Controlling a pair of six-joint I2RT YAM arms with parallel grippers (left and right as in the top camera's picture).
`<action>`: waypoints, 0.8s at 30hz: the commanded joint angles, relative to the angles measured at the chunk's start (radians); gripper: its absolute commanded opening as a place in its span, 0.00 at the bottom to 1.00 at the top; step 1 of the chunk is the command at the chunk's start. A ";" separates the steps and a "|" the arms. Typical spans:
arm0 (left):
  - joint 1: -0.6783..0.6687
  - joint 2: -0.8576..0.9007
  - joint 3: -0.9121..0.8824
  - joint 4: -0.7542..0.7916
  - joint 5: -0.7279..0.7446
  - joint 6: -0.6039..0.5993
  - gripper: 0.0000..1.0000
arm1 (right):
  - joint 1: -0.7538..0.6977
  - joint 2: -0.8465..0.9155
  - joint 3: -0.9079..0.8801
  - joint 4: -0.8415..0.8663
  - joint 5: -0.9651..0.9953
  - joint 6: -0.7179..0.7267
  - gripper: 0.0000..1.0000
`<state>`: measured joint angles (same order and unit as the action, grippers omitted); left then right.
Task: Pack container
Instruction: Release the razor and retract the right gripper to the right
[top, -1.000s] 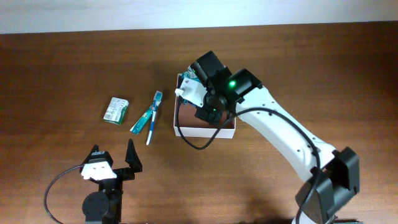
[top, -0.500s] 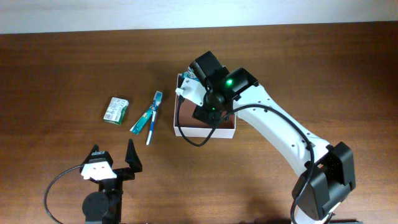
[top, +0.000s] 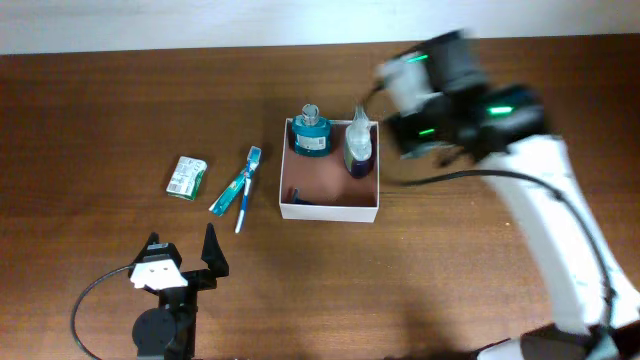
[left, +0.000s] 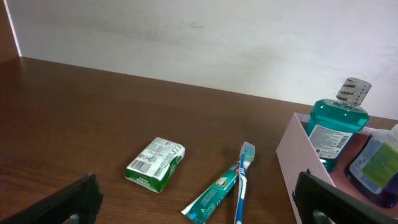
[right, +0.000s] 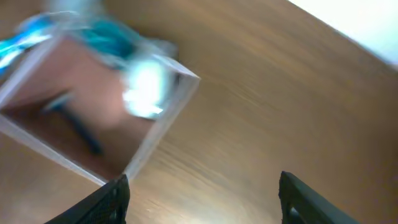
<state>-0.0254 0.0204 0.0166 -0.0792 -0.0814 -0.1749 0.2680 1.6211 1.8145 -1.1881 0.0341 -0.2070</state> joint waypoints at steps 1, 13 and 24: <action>0.003 -0.008 -0.007 0.003 0.011 0.019 0.99 | -0.156 -0.019 0.009 -0.035 0.035 0.136 0.70; 0.003 -0.008 -0.007 0.003 0.011 0.019 0.99 | -0.507 -0.010 0.008 -0.065 -0.056 0.145 0.99; 0.003 -0.008 -0.007 0.003 0.011 0.019 0.99 | -0.510 -0.010 0.008 -0.065 -0.056 0.145 0.99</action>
<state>-0.0254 0.0204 0.0166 -0.0792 -0.0814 -0.1749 -0.2417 1.6085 1.8160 -1.2530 -0.0086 -0.0742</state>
